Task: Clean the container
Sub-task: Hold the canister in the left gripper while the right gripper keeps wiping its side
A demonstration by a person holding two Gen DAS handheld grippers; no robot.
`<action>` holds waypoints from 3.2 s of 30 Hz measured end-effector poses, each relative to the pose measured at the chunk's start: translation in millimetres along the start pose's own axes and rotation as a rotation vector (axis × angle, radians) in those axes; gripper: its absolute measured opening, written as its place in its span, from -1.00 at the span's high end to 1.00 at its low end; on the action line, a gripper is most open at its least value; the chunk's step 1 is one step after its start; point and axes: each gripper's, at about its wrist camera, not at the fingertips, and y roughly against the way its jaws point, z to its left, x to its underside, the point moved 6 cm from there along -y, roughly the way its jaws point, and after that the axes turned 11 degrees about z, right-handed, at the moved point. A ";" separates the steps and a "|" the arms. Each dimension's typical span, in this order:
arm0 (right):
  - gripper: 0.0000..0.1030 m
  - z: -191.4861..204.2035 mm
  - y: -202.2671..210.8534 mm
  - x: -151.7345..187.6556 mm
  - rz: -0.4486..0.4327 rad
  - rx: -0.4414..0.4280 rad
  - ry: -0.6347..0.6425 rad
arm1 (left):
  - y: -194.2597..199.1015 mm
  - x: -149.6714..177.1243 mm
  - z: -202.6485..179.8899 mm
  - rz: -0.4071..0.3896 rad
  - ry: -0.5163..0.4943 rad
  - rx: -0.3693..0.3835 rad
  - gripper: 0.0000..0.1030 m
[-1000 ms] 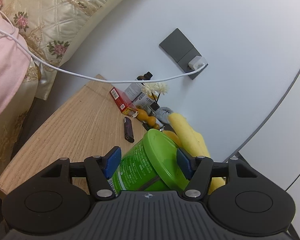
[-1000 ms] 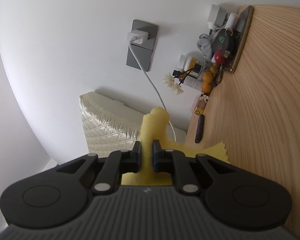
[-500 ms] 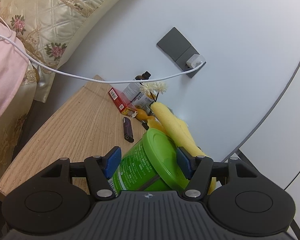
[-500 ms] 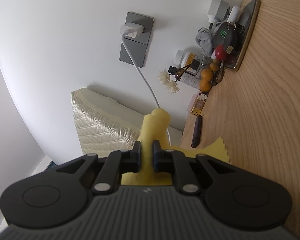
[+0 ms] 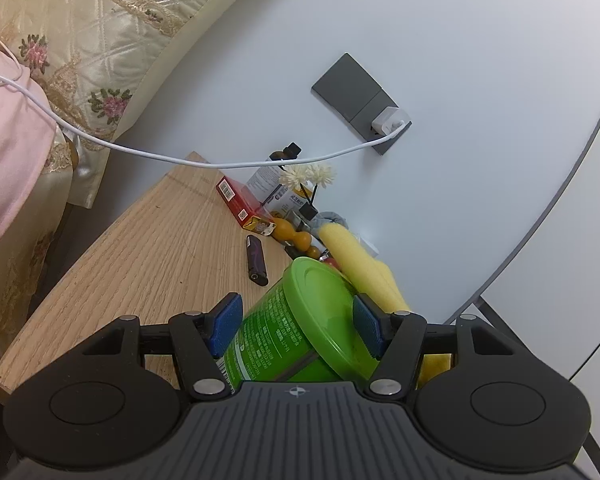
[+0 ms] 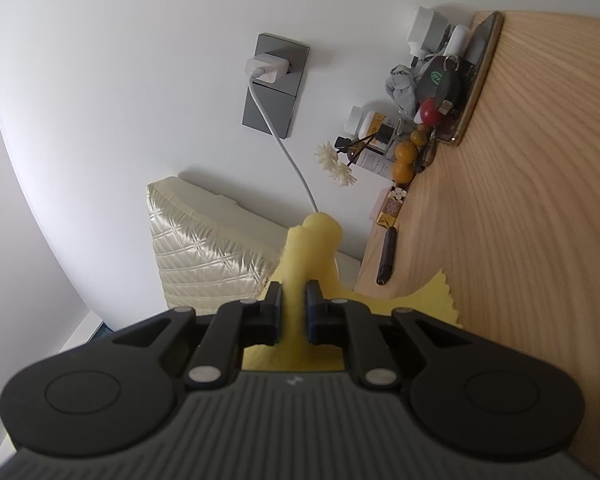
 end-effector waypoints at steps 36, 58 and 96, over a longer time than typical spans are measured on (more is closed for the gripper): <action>0.74 8.6 22.2 13.7 -0.048 0.034 0.000 | 19.1 12.7 -18.1 0.000 -0.079 -0.059 -0.13; 0.73 8.9 31.6 14.0 -0.017 0.030 0.011 | 14.9 14.2 -21.8 0.002 -0.116 -0.050 -0.15; 0.73 9.4 19.8 5.8 -0.042 0.047 0.038 | 36.0 25.5 -40.3 -0.019 -0.204 -0.125 -0.14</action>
